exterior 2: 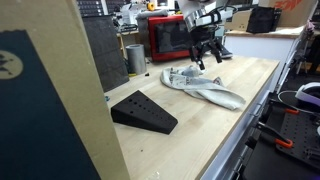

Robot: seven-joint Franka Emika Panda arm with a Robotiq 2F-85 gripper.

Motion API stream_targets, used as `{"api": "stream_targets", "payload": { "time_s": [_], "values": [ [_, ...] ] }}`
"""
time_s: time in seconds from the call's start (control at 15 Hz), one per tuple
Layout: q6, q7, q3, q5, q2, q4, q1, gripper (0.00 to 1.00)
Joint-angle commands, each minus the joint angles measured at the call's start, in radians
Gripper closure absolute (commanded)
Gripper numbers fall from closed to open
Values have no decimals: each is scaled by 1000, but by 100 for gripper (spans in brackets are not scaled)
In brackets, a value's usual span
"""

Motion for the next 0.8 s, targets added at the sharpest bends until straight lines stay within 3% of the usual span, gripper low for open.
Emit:
{"api": "stream_targets", "payload": {
  "time_s": [0.0, 0.33, 0.73],
  "values": [
    [50, -27, 7, -64, -67, -156, 17, 0],
    [97, -7, 23, -116, -64, -260, 33, 0],
    [224, -11, 56, -61, -70, -334, 54, 0]
  ]
}}
